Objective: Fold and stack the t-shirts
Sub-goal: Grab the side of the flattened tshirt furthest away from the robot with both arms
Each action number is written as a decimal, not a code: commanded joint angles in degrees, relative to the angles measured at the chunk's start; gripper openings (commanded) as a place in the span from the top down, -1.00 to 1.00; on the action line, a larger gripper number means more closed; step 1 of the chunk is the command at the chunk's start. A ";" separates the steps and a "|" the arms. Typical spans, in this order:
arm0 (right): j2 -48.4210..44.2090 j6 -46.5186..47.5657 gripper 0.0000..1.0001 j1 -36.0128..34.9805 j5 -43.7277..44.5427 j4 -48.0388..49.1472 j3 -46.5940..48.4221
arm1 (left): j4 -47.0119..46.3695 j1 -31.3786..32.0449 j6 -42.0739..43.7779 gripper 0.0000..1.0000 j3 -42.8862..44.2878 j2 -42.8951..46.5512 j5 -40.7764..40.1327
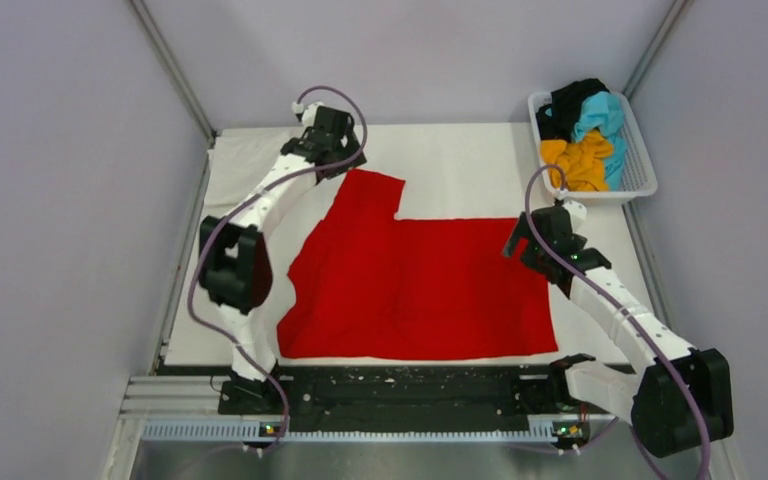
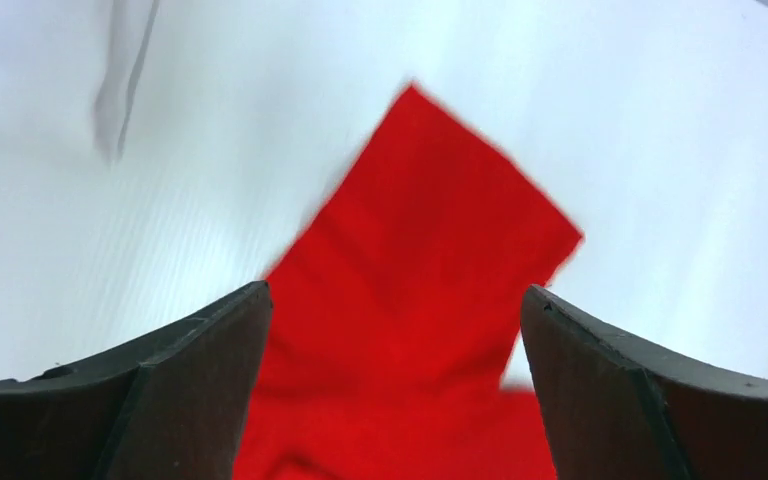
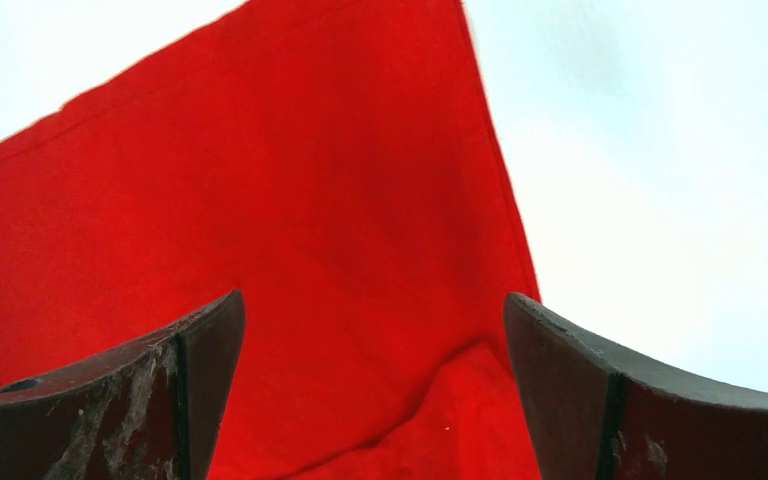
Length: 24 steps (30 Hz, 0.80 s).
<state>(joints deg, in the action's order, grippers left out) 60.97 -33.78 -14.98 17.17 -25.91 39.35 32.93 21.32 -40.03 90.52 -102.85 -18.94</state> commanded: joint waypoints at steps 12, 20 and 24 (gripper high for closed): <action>3.88 3.22 -0.97 0.13 2.73 2.93 1.37 | -1.96 -7.39 13.08 -0.97 42.91 -42.48 17.66; 3.88 3.28 -0.98 0.16 1.30 3.42 1.01 | -1.03 -7.06 12.50 -0.82 41.69 -44.46 28.77; 3.04 3.03 -0.98 0.18 0.46 3.55 0.71 | 3.86 -5.70 14.38 -0.75 41.09 -43.68 22.61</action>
<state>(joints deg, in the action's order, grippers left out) 64.95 -31.07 -14.94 18.48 -24.75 39.44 31.73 14.20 -27.14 132.18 -146.67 5.10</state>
